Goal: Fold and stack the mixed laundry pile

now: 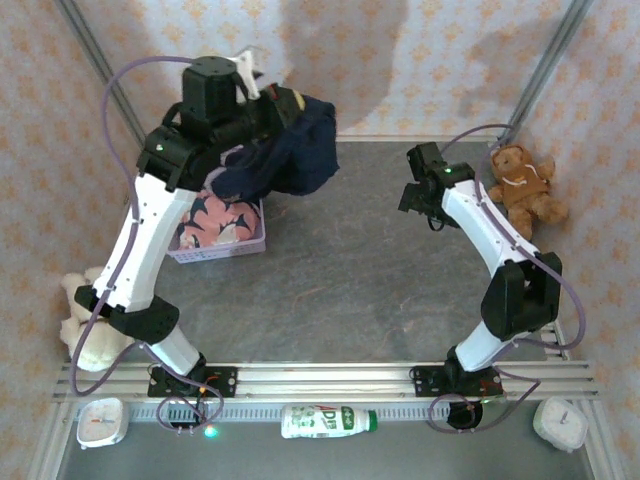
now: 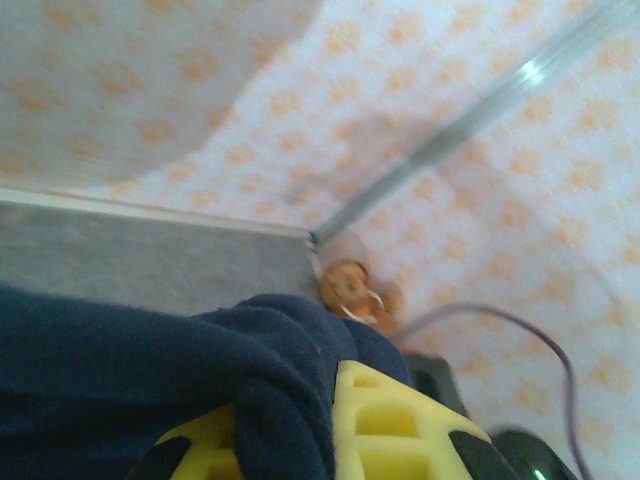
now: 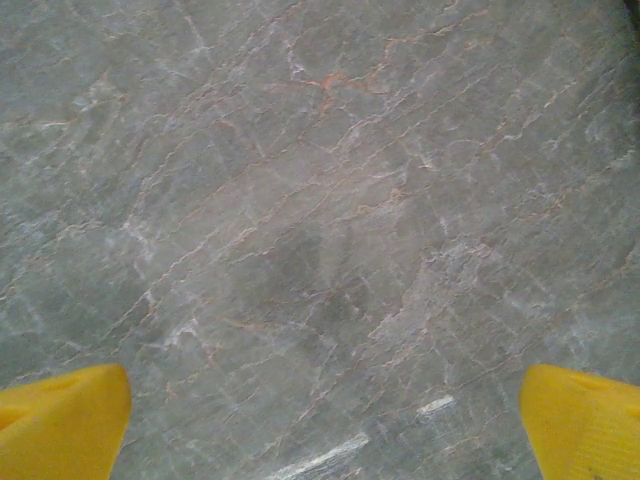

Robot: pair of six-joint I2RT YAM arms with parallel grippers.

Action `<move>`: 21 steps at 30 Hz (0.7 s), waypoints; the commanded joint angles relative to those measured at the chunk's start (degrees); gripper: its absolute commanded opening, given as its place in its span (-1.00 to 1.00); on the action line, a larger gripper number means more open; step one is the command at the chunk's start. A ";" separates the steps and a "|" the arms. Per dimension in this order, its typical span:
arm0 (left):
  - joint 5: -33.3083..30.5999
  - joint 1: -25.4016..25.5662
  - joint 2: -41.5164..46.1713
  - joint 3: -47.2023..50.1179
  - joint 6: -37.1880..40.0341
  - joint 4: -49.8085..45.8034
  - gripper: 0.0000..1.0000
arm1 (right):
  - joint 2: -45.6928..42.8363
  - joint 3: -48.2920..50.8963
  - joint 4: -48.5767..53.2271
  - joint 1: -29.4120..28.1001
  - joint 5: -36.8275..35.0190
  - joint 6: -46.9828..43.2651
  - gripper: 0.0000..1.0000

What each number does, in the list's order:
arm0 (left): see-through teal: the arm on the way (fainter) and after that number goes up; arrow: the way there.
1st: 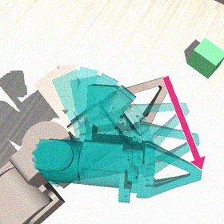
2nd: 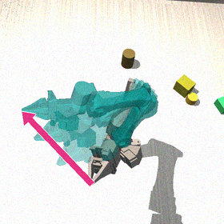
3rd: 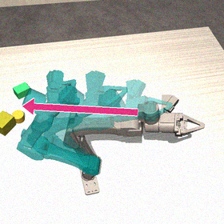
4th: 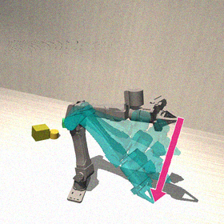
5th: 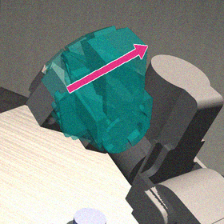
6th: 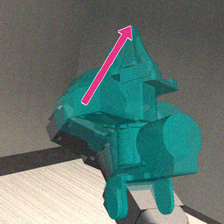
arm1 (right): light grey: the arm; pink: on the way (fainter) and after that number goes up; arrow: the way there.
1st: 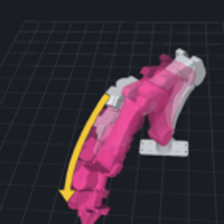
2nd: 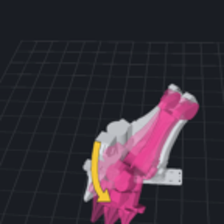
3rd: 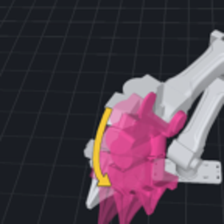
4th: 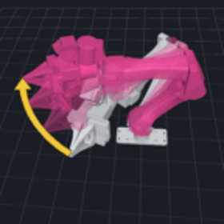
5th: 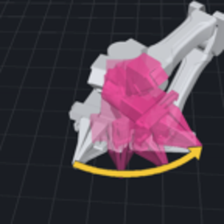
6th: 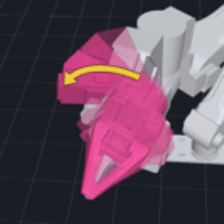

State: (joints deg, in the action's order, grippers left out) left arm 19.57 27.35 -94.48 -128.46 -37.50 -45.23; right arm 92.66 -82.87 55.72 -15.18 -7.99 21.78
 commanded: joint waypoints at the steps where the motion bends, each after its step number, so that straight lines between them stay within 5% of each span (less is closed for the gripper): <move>1: 0.18 3.83 -3.17 2.59 -0.46 3.33 -1.00 | 0.80 -2.12 3.05 1.25 -5.01 -0.09 0.99; 5: 0.47 8.70 -9.72 7.06 -4.15 9.22 -1.00 | -0.78 -1.58 4.17 4.03 -7.74 0.02 0.99; 9: 1.25 11.94 -22.45 0.46 -5.60 7.72 -0.92 | -4.30 0.64 3.76 8.23 -5.00 0.62 0.99; 11: 3.34 12.60 -29.44 -7.11 -5.98 3.12 0.08 | -6.10 1.98 3.05 8.68 -4.02 0.40 0.99; 12: 4.07 12.64 -33.26 -12.86 -5.99 -1.20 0.36 | -6.83 2.59 2.86 8.67 -3.61 0.49 0.99; 16: 1.09 12.80 -38.27 -24.38 -2.18 -12.92 0.57 | -8.32 5.22 2.10 8.68 0.80 1.79 0.99; 21: -6.25 11.28 -24.57 -1.37 1.36 -8.24 0.58 | -11.90 14.16 -8.28 7.64 19.78 5.46 0.99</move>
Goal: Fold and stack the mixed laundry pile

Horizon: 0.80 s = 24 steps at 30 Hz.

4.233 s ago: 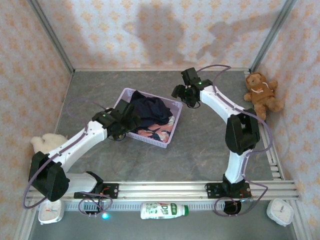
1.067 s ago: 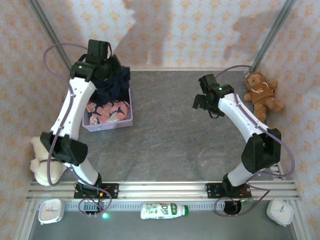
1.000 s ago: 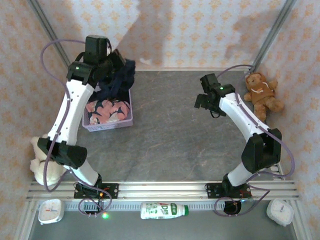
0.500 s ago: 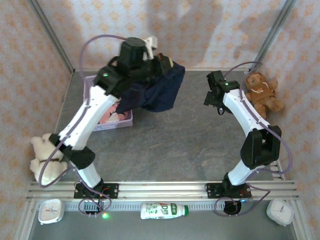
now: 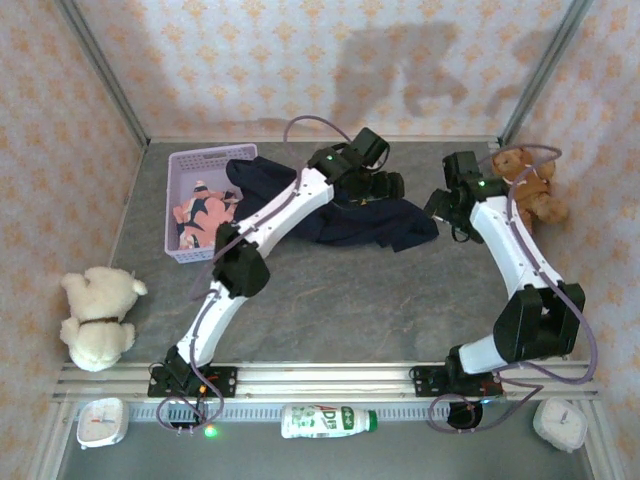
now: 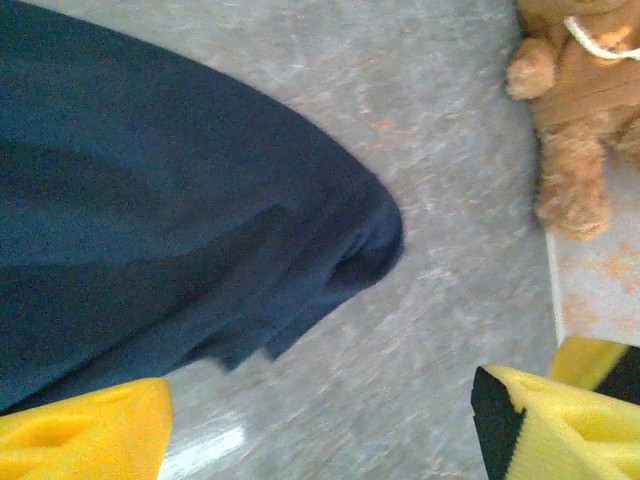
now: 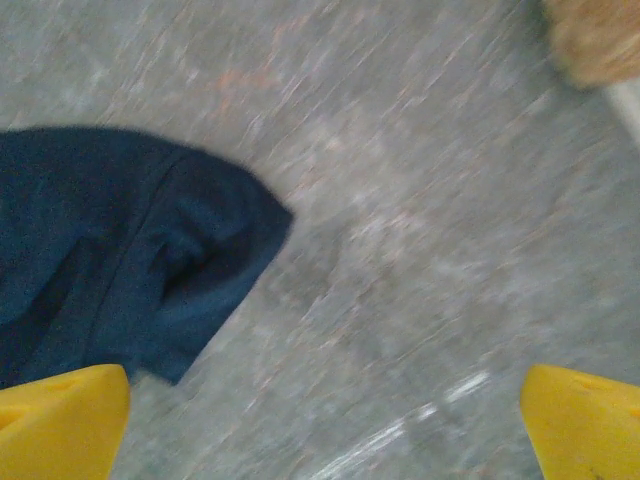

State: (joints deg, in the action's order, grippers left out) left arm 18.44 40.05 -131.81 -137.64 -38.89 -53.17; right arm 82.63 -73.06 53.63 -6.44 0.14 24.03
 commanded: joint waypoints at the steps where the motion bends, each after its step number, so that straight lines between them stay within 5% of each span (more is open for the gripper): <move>1: -5.42 -2.36 16.45 16.05 1.80 2.85 0.58 | -2.52 6.74 -9.43 -2.02 14.85 4.67 0.98; 7: -7.12 -6.60 31.39 50.34 -5.68 17.49 0.54 | 4.09 9.60 -17.67 -8.39 18.80 10.88 0.89; 12: -11.66 -7.18 35.00 61.21 -6.84 24.37 0.18 | 12.46 7.37 -19.55 -10.61 13.80 17.40 0.65; 15: -15.32 -7.18 34.33 62.87 -6.79 24.72 -0.10 | 16.95 6.06 -21.54 -10.60 13.17 19.30 0.26; 20: -21.09 -8.75 31.69 64.79 -8.59 22.60 -0.50 | 18.83 2.72 -20.67 -10.21 11.99 17.78 -1.00; 24: -26.02 -10.69 30.37 65.65 -8.31 20.19 -0.67 | 13.55 2.76 -18.07 -6.85 7.87 15.65 -1.00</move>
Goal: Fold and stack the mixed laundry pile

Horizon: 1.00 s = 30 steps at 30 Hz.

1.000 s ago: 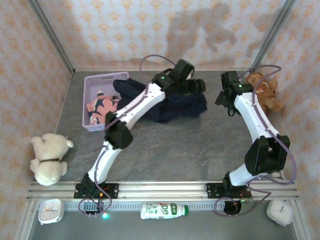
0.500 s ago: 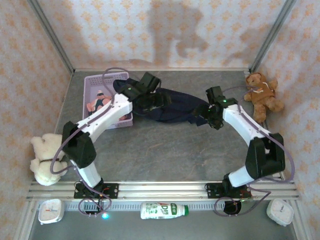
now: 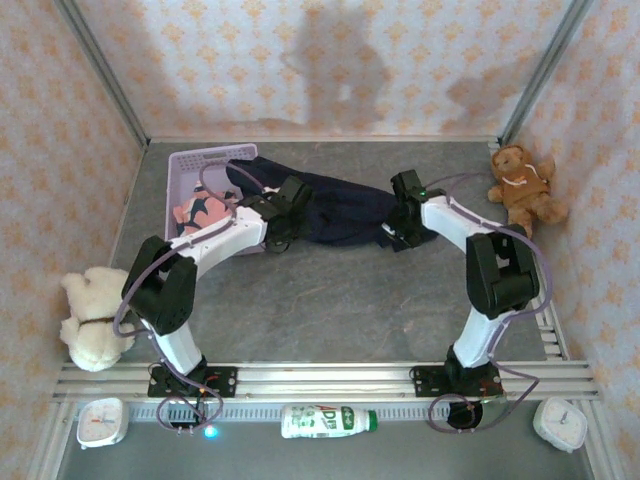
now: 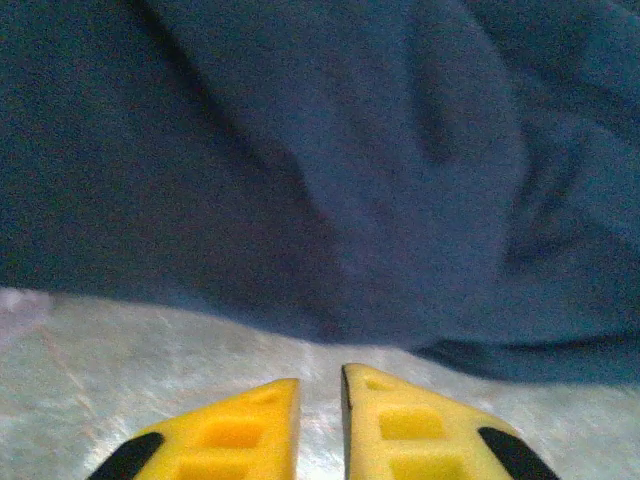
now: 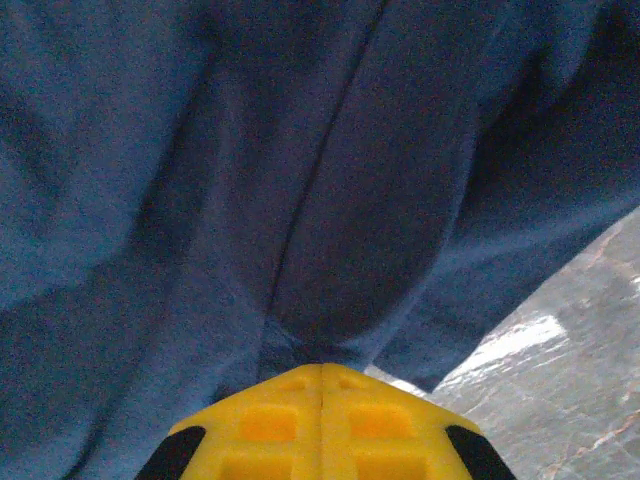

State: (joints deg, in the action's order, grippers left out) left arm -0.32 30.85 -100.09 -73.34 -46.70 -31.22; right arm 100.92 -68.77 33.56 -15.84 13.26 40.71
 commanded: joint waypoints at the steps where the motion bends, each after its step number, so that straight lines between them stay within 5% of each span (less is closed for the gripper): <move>1: -8.49 -2.02 -1.38 1.52 -0.15 -2.76 -0.67 | -6.24 -1.01 1.99 3.98 -5.50 -1.70 -1.00; 8: -11.54 -5.01 -0.67 3.49 2.69 -6.40 -0.65 | -7.58 -0.38 1.19 7.15 3.36 -4.78 -0.97; 9: -11.40 -5.12 -0.47 3.63 3.04 -6.31 -0.63 | -7.21 0.26 -0.11 6.62 5.59 -4.25 -0.70; 10: -11.06 -5.12 -0.40 3.73 3.25 -6.24 -0.62 | -6.85 1.07 -1.25 5.60 6.57 -3.43 -0.22; 12: -10.52 -5.13 -0.43 3.55 2.99 -6.14 -0.61 | -6.00 1.75 -2.62 3.31 6.71 -2.56 0.16; 17: -9.35 -5.13 -0.80 3.10 1.75 -5.62 -0.58 | -1.32 1.56 -5.88 -2.12 7.23 1.87 0.36; 20: -9.78 -5.13 -0.90 3.02 1.09 -6.02 -0.55 | 1.99 1.13 -5.64 -2.63 4.74 4.92 0.24; 26: -13.29 -5.30 -0.55 4.69 -0.89 -7.26 -0.47 | 2.86 -0.17 -2.16 -1.00 -0.24 4.63 -0.96; 30: -14.61 -6.54 -1.83 5.38 -1.03 -8.17 -0.40 | -4.21 1.37 -0.85 3.95 -3.19 3.66 -1.00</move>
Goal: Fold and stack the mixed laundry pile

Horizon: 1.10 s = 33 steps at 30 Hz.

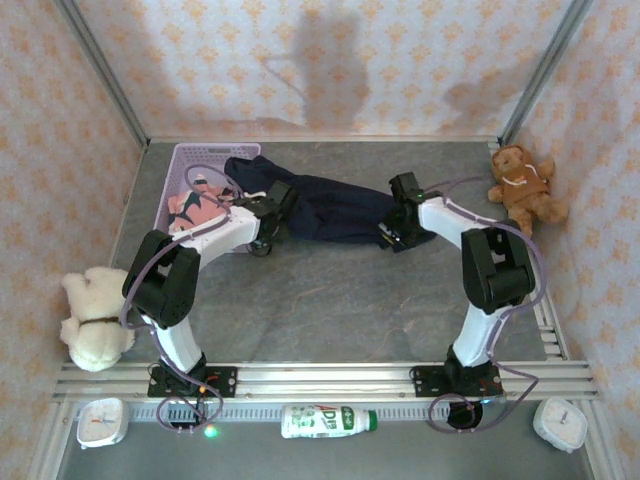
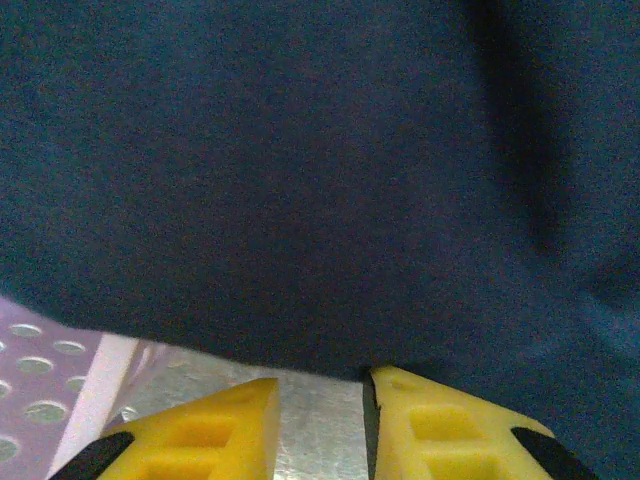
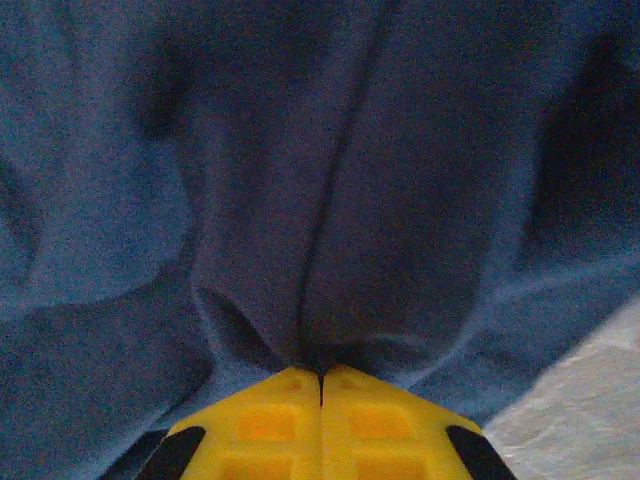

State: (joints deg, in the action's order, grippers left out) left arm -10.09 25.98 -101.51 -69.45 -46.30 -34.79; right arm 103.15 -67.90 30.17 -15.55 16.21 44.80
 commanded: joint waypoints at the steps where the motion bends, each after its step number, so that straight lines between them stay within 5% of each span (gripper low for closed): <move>1: -5.26 -2.00 -0.88 1.33 -1.54 -5.21 -0.40 | -8.75 0.82 3.12 5.22 -7.27 -1.33 -1.00; 10: -7.90 -4.91 -0.35 0.40 1.19 -6.82 -0.39 | -18.47 1.30 8.07 19.73 -11.16 -10.74 -1.00; 16: -3.77 -5.29 1.06 -3.11 2.41 -8.64 -0.26 | -16.31 5.19 5.16 19.97 -3.08 -11.65 -1.00; 22: 7.73 0.85 5.66 -3.68 1.61 -1.75 0.17 | -16.71 9.43 3.36 20.03 -0.57 -12.55 -1.00; 26: 10.09 6.53 -0.15 -7.03 1.23 0.81 0.18 | -16.70 10.57 3.42 20.01 0.26 -13.72 -1.00; 33: 11.78 7.86 -11.69 -11.40 0.77 4.51 0.14 | -17.94 12.28 3.57 20.00 1.25 -13.86 -1.00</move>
State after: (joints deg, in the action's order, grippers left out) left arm 1.17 34.50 -109.49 -79.09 -45.19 -30.94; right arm 86.63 -56.62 33.63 4.56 17.02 32.01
